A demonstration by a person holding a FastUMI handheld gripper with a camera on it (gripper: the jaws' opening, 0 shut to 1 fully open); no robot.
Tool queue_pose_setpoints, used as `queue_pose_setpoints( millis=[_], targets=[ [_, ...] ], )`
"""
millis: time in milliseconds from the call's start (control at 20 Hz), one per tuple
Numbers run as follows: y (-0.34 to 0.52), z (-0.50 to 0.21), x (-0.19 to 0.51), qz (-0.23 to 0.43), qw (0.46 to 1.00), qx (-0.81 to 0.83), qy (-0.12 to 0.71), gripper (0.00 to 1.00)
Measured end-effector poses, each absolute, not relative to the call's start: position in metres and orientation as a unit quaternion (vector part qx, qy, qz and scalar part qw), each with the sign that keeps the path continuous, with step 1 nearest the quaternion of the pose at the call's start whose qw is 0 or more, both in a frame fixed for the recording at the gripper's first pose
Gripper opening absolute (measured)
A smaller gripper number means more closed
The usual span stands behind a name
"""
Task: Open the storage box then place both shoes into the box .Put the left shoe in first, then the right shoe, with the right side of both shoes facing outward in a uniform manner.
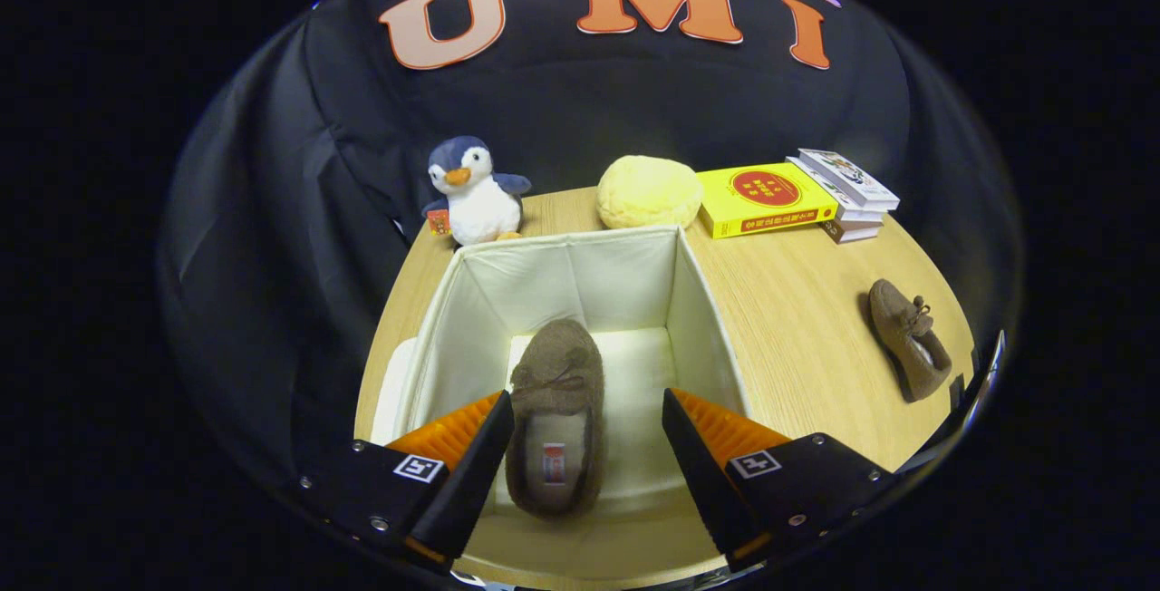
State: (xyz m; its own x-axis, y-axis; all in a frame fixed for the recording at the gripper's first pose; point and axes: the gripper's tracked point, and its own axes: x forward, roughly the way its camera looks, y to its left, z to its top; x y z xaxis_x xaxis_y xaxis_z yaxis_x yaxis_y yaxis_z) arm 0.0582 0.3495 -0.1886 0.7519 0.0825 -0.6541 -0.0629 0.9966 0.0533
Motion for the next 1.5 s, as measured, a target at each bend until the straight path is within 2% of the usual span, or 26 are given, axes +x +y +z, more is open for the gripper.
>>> queue_pose_setpoints(
  millis=[300,600,850,1100,1450,1500],
  targets=[
    [0.289,-0.143,0.065,0.052,0.954,0.015,0.295,0.99],
    [0.153,-0.133,0.075,-0.006,0.962,0.012,0.273,0.98],
    [0.035,-0.146,0.079,-0.057,0.958,-0.001,0.282,0.98],
    [-0.049,-0.161,0.079,-0.074,0.952,-0.003,0.298,0.98],
    [-0.113,-0.206,0.085,-0.05,0.941,-0.035,0.332,0.98],
    [-0.12,-0.215,0.086,-0.047,0.939,-0.037,0.338,0.96]
  ],
)
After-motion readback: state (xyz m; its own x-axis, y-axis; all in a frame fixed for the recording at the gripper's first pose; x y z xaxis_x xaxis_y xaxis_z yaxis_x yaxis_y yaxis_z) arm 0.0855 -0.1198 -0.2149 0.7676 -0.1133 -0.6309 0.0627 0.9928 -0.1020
